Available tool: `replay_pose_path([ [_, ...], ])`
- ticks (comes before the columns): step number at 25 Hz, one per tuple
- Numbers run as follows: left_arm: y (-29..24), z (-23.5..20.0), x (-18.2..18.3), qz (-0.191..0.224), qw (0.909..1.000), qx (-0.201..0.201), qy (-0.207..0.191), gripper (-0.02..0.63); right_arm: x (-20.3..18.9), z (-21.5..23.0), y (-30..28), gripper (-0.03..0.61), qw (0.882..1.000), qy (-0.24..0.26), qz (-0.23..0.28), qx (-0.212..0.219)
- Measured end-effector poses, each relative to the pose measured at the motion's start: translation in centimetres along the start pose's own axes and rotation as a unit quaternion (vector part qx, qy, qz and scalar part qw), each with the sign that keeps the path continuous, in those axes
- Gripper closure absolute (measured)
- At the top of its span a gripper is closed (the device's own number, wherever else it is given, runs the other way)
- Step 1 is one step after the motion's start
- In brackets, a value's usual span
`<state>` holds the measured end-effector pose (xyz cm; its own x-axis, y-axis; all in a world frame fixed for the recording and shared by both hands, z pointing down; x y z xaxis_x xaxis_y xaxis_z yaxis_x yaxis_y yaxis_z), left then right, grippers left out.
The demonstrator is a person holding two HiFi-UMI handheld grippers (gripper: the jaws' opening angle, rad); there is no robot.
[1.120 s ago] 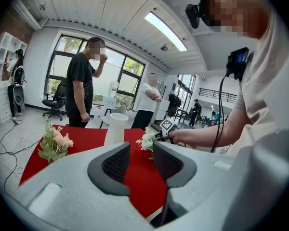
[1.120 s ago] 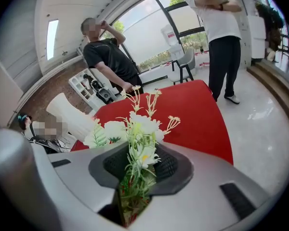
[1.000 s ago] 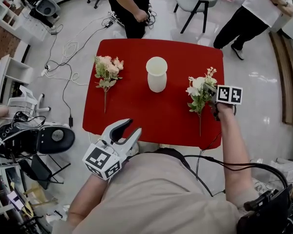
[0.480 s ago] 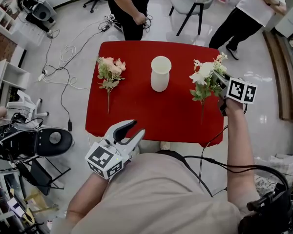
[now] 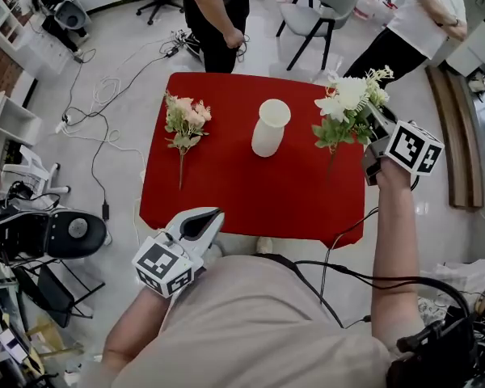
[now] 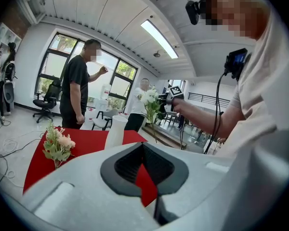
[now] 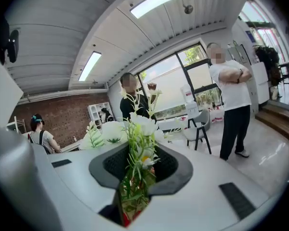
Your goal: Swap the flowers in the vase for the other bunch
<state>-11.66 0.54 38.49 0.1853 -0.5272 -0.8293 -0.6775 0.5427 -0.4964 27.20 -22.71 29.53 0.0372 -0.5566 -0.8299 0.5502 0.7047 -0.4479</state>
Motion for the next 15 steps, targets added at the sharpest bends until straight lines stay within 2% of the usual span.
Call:
replay_pose_path([
  [7, 1.8, -0.9, -0.9, -0.005, 0.9999, -0.009, 0.004, 0.606, 4.1, -4.2, 0.3, 0.465, 0.998, 0.031, 0.050, 0.014],
  [15, 3.2, -1.6, -1.2, 0.000, 0.9999, -0.001, 0.017, 0.607, 7.8, -7.7, -0.2, 0.465, 0.994, 0.049, 0.093, 0.036],
])
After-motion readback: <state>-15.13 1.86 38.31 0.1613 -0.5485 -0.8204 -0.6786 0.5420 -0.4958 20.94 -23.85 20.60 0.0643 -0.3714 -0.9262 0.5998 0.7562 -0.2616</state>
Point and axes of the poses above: the fingertips, and each gripper's own axes: y backward along the fingers, z to its right, x out of its top, the point moved 10 cm from there along y, backward along the fingers, and after that the axes turned 13 degrees about -z, right-handed, at the moved point
